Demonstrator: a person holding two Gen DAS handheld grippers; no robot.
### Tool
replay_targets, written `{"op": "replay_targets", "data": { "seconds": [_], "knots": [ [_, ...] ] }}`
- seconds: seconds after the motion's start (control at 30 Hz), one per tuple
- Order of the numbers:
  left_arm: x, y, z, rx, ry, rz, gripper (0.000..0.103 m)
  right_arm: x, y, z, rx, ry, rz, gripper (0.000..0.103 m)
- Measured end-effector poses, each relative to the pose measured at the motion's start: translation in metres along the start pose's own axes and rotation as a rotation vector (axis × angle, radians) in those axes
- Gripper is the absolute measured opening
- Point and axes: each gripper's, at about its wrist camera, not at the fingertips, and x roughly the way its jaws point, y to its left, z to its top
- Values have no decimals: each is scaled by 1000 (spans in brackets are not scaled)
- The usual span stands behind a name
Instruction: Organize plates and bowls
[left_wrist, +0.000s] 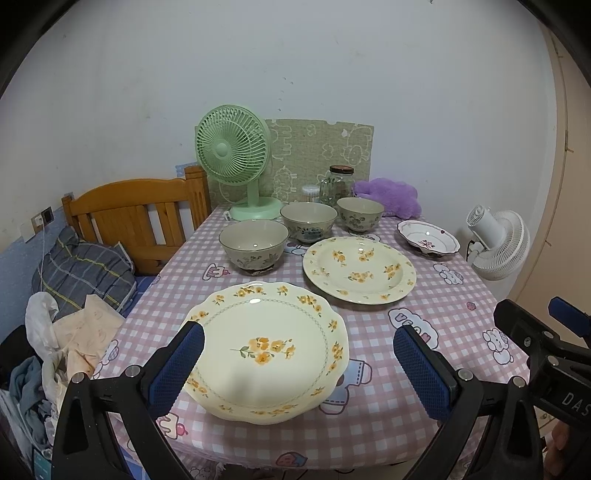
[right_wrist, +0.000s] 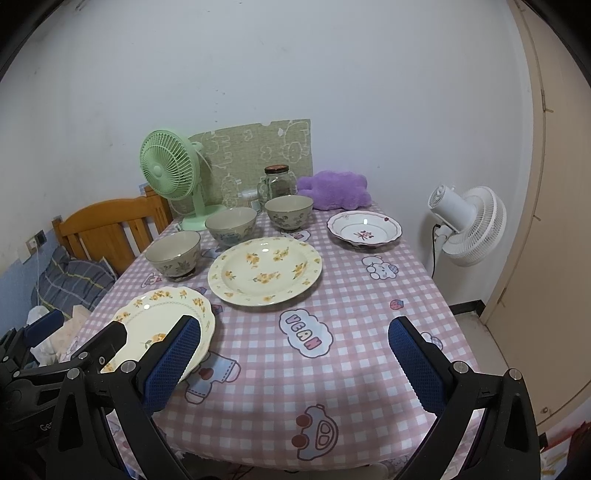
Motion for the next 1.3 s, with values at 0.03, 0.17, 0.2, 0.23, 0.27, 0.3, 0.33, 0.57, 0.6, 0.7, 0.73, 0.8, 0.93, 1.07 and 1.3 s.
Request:
{"op": "replay_targets", "data": {
  "seconds": [0.03, 0.17, 0.2, 0.23, 0.27, 0.3, 0.33, 0.57, 0.6, 0.7, 0.73, 0.8, 0.93, 1.07, 1.3],
  "knots": [
    [0, 0, 0, -1, 0, 0, 103, 1, 0, -1, 0, -1, 1, 103],
    [-1, 1, 0, -1, -1, 0, 103, 0, 1, -1, -4, 1, 2, 103],
    [-1, 0, 0, 0, 0, -1, 103, 0, 0, -2, -2, 1, 2, 103],
    [0, 0, 0, 0, 0, -1, 103, 0, 0, -2, -2, 0, 1, 103],
    [0, 0, 0, 0, 0, -1, 103, 0, 0, -1, -2, 0, 2, 103],
    [-1, 0, 0, 0, 0, -1, 103, 0, 0, -1, -2, 0, 2, 103],
    [0, 0, 0, 0, -1, -1, 103, 0, 0, -1, -2, 0, 2, 103],
    [-1, 0, 0, -1, 0, 1, 103, -1, 0, -1, -3, -2, 2, 103],
    [-1, 0, 0, -1, 0, 1, 103, -1, 0, 0, -3, -1, 3, 103],
    [-1, 0, 0, 0, -1, 0, 103, -1, 0, -1, -2, -2, 2, 103],
    [-1, 1, 0, 0, -1, 0, 103, -1, 0, -1, -2, -2, 2, 103],
    [-1, 1, -1, 0, -1, 0, 103, -1, 1, -1, -2, -1, 2, 103],
    [-2, 1, -1, 0, -2, 0, 103, -1, 1, -2, -2, -2, 2, 103],
    [-1, 1, -1, 0, -2, -1, 103, -1, 1, -2, -2, -2, 1, 103],
    [-2, 1, -2, 1, -4, -1, 103, -1, 1, -2, -1, -3, 2, 103]
  ]
}}
